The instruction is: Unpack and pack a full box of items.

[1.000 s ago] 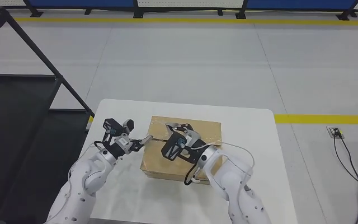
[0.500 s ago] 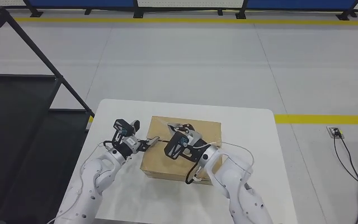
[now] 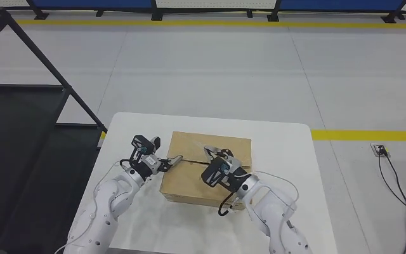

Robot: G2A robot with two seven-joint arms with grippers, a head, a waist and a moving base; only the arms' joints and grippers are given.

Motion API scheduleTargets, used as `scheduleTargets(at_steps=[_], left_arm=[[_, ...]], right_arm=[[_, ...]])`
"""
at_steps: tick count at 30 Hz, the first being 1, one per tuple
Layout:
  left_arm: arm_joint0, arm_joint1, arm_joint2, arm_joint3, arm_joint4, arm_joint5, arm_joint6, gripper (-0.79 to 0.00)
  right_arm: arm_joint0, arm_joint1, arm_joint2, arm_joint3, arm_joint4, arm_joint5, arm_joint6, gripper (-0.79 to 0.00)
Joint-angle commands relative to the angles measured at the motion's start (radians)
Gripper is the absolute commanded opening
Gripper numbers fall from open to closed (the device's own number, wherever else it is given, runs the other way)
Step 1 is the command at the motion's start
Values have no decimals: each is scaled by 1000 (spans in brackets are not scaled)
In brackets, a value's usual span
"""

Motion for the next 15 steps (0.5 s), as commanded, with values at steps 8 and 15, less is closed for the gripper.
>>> scheduleTargets(at_steps=[8, 15], left_arm=[[-6, -1, 4, 8, 1, -4, 1, 0], [-11, -3, 9, 14, 0, -7, -1, 0]], right_arm=[[-31, 12, 2, -4, 9, 25, -1, -382], [-59, 20, -3, -24, 5, 62, 14, 0]])
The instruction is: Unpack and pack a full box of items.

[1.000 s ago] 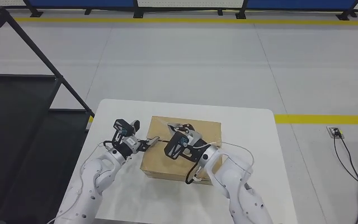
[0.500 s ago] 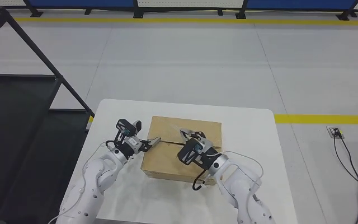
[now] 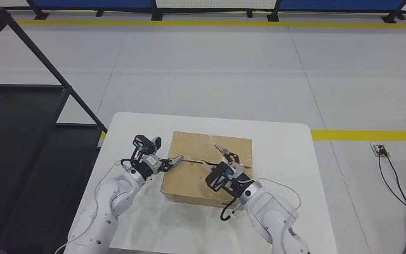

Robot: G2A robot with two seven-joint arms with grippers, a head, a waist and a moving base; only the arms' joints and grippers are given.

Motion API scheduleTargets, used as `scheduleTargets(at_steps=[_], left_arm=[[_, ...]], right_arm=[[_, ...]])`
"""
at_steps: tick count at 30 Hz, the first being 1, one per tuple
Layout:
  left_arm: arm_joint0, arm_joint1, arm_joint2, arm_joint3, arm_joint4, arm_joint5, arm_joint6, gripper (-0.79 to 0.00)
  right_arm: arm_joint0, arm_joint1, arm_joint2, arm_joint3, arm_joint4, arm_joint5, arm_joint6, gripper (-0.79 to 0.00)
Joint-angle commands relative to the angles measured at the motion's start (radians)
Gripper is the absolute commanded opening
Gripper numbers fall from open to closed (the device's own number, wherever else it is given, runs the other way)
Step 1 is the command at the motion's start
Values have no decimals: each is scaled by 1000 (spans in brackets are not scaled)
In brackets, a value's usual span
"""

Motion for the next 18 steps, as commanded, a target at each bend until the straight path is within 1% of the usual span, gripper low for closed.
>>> scheduleTargets(at_steps=[1, 13, 16, 18], left_arm=[[-1, 0, 1, 1, 2, -1, -2, 0], [-4, -2, 9, 0, 1, -1, -8, 0], [-5, -3, 12, -1, 1, -1, -10, 0], [-5, -4, 14, -2, 1, -1, -11, 0]], right_arm=[[-8, 2, 0, -8, -1, 7, 3, 0], [-57, 20, 15, -49, 3, 26, -7, 0], [-72, 22, 13, -74, -14, 60, 30, 0], [-84, 21, 0, -103, -29, 100, 82, 0]])
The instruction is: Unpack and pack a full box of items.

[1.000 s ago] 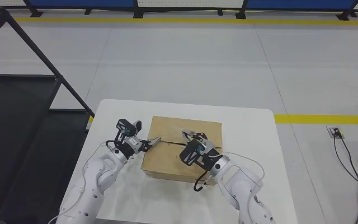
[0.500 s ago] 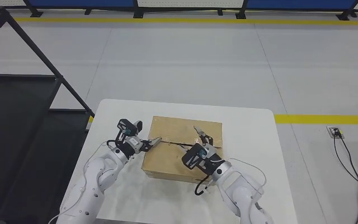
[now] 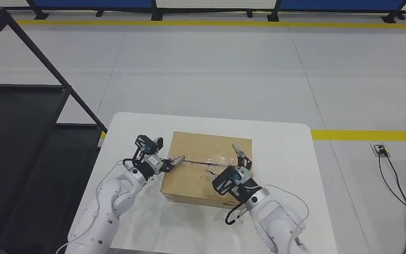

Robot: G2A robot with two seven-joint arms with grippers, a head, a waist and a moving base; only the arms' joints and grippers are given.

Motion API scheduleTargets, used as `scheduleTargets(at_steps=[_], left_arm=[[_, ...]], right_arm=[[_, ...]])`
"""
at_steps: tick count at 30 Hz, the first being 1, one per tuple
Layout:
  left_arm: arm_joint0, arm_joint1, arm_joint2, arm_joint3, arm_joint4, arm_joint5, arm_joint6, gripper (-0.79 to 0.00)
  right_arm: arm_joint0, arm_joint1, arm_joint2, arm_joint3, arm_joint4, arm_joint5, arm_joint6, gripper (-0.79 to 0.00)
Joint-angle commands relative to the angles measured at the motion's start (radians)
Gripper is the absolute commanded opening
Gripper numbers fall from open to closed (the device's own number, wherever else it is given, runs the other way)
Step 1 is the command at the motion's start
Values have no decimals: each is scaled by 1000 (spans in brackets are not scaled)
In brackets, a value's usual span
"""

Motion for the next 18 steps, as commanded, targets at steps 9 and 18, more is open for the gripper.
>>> scheduleTargets(at_steps=[9, 18], left_arm=[[0, -1, 3, 0, -6, -5, 1, 0], [1, 0, -1, -2, -5, -14, 11, 0]], right_arm=[[-70, -14, -238, -201, -423, 158, 448, 0], [47, -72, -417, -75, -628, 259, 832, 0]])
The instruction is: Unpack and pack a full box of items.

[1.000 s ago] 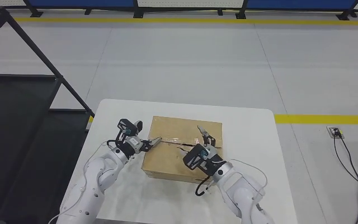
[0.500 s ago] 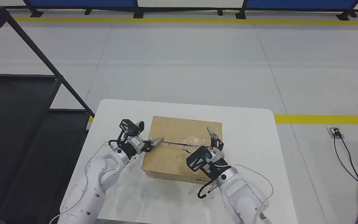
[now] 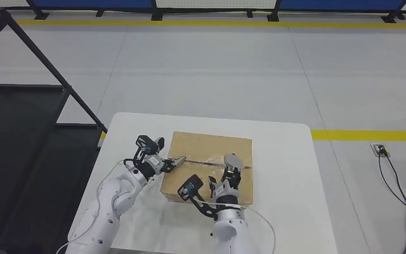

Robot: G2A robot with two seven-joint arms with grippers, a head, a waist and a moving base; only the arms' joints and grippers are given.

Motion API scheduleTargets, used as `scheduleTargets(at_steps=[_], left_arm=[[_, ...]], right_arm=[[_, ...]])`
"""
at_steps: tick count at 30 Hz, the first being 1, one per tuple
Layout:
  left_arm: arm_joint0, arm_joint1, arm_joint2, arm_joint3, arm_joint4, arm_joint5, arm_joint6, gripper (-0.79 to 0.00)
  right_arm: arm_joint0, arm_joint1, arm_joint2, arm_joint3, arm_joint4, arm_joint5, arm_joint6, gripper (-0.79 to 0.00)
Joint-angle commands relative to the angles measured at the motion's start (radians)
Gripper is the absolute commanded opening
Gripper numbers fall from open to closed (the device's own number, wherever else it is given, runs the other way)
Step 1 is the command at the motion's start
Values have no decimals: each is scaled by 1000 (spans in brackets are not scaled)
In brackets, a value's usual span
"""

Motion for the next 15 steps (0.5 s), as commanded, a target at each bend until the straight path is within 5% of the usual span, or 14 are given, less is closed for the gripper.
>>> scheduleTargets(at_steps=[1, 8, 15], left_arm=[[3, 1, -3, -2, 0, -2, 2, 0], [10, 1, -5, -8, 1, -4, 4, 0], [12, 1, -4, -10, 0, -9, 9, 0]], right_arm=[[18, -8, 3, 21, 17, 27, 13, 0], [18, -15, 99, 26, 224, 33, -98, 0], [54, -23, 136, 67, 242, 19, -87, 0]])
